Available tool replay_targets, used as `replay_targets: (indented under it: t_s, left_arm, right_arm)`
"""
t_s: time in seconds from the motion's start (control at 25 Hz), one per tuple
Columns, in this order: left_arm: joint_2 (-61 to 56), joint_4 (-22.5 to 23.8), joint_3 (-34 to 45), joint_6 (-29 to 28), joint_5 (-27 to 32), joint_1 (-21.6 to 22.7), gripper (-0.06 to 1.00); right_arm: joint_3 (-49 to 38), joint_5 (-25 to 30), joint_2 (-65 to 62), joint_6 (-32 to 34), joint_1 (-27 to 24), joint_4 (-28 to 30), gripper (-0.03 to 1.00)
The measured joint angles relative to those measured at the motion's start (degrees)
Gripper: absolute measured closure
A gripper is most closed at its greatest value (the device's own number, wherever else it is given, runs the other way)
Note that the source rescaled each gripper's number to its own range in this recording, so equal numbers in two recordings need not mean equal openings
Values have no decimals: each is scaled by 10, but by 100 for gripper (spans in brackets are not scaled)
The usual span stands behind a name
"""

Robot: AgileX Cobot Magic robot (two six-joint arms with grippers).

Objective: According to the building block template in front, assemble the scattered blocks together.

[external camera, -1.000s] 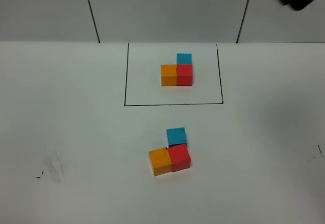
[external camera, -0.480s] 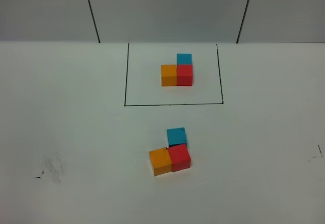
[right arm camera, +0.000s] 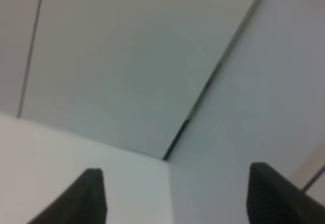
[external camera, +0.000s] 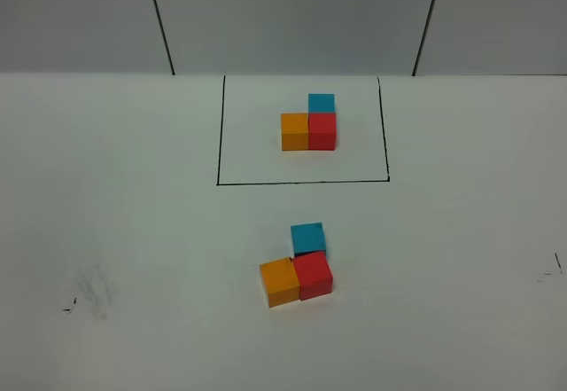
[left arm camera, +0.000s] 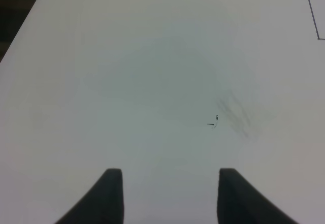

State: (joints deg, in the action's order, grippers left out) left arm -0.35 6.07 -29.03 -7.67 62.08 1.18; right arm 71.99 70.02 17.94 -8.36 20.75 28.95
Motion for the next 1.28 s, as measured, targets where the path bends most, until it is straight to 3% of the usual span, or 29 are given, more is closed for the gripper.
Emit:
replay_targets:
  t_s: [0.12, 0.24, 0.52, 0.64, 0.84, 1.04, 1.28]
  left_arm:
    - [0, 0, 0, 0, 0, 0, 94]
    - [0, 0, 0, 0, 0, 0, 94]
    - [0, 0, 0, 0, 0, 0, 94]
    - [0, 0, 0, 0, 0, 0, 94]
    - [0, 0, 0, 0, 0, 0, 94]
    - [0, 0, 0, 0, 0, 0, 94]
    - [0, 0, 0, 0, 0, 0, 94]
  right_arm:
    - [-72, 1, -30, 7, -1, -44, 59]
    - [-193, 1, -59, 32, -9, -127, 74]
    - [-325, -38, -126, 44, -119, -180, 93]
    - [-342, -61, -162, 54, -173, -202, 96]
    - [-368, -57, -172, 61, -234, -224, 97]
    - [-425, -69, -172, 84, -247, -229, 97]
    - [-431, -85, -172, 84, -247, -233, 97]
